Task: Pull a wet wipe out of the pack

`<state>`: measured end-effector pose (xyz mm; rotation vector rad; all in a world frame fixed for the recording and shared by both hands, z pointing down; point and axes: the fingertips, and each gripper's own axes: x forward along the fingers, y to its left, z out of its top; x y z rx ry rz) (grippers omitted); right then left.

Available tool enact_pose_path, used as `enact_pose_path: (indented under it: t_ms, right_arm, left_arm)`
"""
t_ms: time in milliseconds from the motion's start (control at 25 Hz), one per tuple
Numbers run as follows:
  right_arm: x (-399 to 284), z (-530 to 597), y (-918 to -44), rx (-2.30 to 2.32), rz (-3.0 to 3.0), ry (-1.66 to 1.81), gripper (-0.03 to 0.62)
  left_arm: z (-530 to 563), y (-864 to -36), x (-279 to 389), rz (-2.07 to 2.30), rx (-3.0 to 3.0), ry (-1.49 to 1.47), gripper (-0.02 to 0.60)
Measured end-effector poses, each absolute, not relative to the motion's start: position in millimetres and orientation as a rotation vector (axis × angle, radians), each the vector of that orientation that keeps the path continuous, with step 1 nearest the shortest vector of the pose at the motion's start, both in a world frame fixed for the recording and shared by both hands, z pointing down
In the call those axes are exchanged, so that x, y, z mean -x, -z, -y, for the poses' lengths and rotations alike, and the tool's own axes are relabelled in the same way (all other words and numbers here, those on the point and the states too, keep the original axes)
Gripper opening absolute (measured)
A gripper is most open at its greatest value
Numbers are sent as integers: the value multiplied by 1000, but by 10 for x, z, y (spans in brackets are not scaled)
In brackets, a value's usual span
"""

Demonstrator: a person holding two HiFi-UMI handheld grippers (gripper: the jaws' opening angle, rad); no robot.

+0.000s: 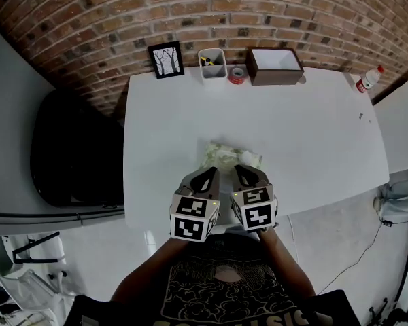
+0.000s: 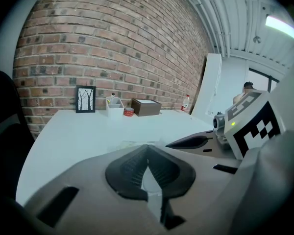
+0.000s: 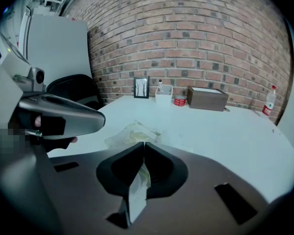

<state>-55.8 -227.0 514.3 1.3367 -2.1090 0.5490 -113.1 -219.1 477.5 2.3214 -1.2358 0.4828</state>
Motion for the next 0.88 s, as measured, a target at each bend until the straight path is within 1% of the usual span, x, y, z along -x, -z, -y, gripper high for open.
enact_pose_path:
  t_ms: [880]
  right_arm:
    - [557,2232,-4826,-1522,2115,-566,17]
  left_arm:
    - [2137,-4641,1119,1110,-2433,-443,12]
